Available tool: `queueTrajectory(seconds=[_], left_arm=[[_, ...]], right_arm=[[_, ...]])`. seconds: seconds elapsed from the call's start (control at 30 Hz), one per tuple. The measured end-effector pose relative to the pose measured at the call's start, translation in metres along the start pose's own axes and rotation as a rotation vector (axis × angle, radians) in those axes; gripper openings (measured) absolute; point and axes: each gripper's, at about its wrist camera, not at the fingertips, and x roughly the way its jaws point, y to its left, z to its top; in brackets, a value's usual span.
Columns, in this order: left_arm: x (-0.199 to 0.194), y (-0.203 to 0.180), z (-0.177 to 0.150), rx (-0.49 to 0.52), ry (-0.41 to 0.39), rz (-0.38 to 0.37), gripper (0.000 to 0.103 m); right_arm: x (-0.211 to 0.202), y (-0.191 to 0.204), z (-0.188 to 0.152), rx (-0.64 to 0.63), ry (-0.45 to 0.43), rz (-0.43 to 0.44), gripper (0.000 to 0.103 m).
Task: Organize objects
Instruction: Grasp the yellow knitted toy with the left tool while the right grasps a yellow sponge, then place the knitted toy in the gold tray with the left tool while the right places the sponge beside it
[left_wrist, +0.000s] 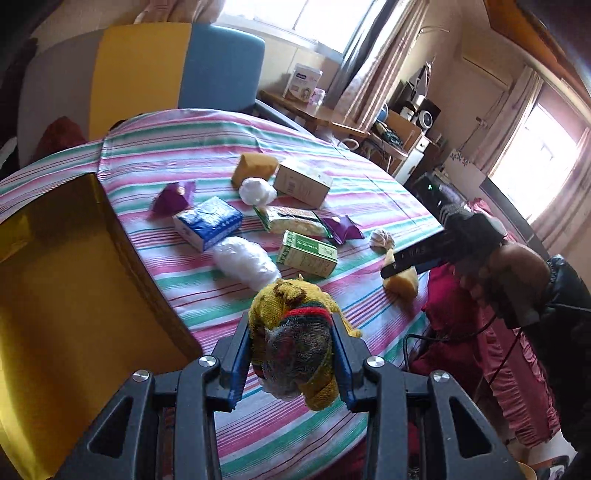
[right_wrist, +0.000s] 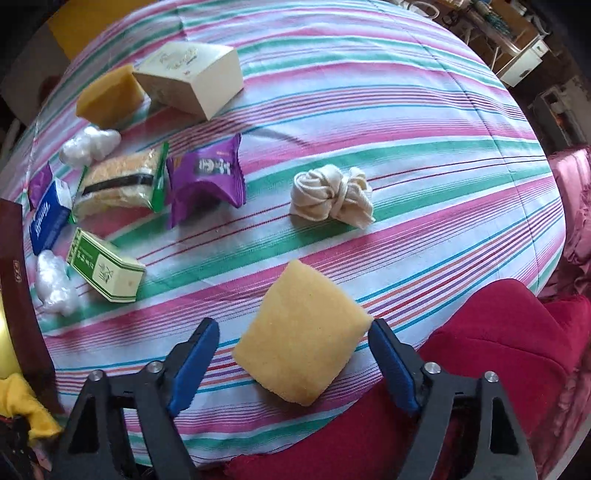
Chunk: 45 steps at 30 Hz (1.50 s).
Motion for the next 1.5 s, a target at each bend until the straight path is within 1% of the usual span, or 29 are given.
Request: queueTrajectory(seconds=[0.03, 0.1, 0.13, 0.2, 0.27, 0.33, 0.4, 0.43, 0.5, 0.57, 0.6, 0.67, 0.77, 0.9, 1.0, 1.07, 1.1, 1.17, 1.23, 1.27, 1.3, 1.4, 1.47, 1.5], left_arm=[[-0.006, 0.004, 0.000, -0.009, -0.011, 0.006, 0.039], [-0.017, 0.014, 0.000, -0.032, -0.032, 0.022, 0.039], [-0.023, 0.022, 0.000, -0.048, -0.043, 0.029, 0.039], [-0.036, 0.038, 0.000, -0.083, -0.067, 0.061, 0.039], [-0.046, 0.054, -0.002, -0.118, -0.084, 0.102, 0.039], [-0.060, 0.077, -0.004, -0.164, -0.103, 0.156, 0.039], [-0.075, 0.105, -0.005, -0.214, -0.119, 0.226, 0.039], [-0.081, 0.118, -0.004, -0.236, -0.121, 0.258, 0.039], [-0.092, 0.151, -0.003, -0.287, -0.117, 0.336, 0.039], [-0.098, 0.178, -0.004, -0.320, -0.110, 0.402, 0.039], [-0.099, 0.194, -0.002, -0.330, -0.093, 0.445, 0.039], [-0.098, 0.215, 0.000, -0.334, -0.074, 0.493, 0.039], [-0.091, 0.242, 0.008, -0.346, -0.054, 0.524, 0.039], [-0.072, 0.274, 0.020, -0.362, -0.013, 0.563, 0.040], [-0.060, 0.289, 0.029, -0.367, 0.010, 0.591, 0.045], [-0.057, 0.294, 0.030, -0.375, 0.015, 0.606, 0.050], [-0.057, 0.296, 0.031, -0.372, 0.010, 0.618, 0.051], [-0.058, 0.300, 0.031, -0.362, -0.013, 0.622, 0.058], [-0.064, 0.304, 0.028, -0.384, -0.036, 0.615, 0.060], [-0.070, 0.303, 0.024, -0.409, -0.059, 0.597, 0.060], [-0.080, 0.300, 0.021, -0.425, -0.099, 0.577, 0.060], [-0.108, 0.278, 0.014, -0.402, -0.199, 0.594, 0.060], [-0.127, 0.266, 0.006, -0.395, -0.241, 0.597, 0.060], [-0.139, 0.259, -0.002, -0.401, -0.256, 0.610, 0.060]], right_arm=[[0.000, 0.000, -0.001, -0.007, -0.007, -0.011, 0.066], [-0.005, 0.001, -0.004, -0.020, -0.038, -0.024, 0.062], [-0.010, 0.001, -0.006, -0.017, -0.071, -0.017, 0.061], [-0.024, 0.002, -0.012, -0.011, -0.150, 0.033, 0.060], [-0.046, 0.007, -0.019, -0.024, -0.276, 0.068, 0.060], [-0.064, 0.018, -0.024, -0.038, -0.373, 0.111, 0.060], [-0.081, 0.034, -0.031, -0.060, -0.464, 0.174, 0.060], [-0.088, 0.042, -0.035, -0.079, -0.497, 0.214, 0.060], [-0.092, 0.074, -0.042, -0.126, -0.527, 0.276, 0.060], [-0.094, 0.103, -0.049, -0.188, -0.539, 0.317, 0.060], [-0.092, 0.117, -0.053, -0.214, -0.540, 0.329, 0.060], [-0.087, 0.138, -0.062, -0.256, -0.536, 0.353, 0.060], [-0.084, 0.156, -0.069, -0.296, -0.525, 0.383, 0.060], [-0.080, 0.172, -0.074, -0.341, -0.509, 0.414, 0.060], [-0.083, 0.179, -0.079, -0.378, -0.509, 0.430, 0.060], [-0.086, 0.185, -0.082, -0.401, -0.509, 0.440, 0.060], [-0.089, 0.189, -0.083, -0.413, -0.508, 0.446, 0.060], [-0.094, 0.200, -0.084, -0.442, -0.506, 0.462, 0.060], [-0.098, 0.215, -0.088, -0.478, -0.495, 0.484, 0.060], [-0.100, 0.225, -0.089, -0.498, -0.493, 0.492, 0.060], [-0.101, 0.235, -0.091, -0.517, -0.491, 0.500, 0.060], [-0.101, 0.267, -0.094, -0.570, -0.470, 0.535, 0.060], [-0.102, 0.291, -0.097, -0.612, -0.457, 0.549, 0.060], [-0.102, 0.303, -0.098, -0.635, -0.449, 0.555, 0.060]])
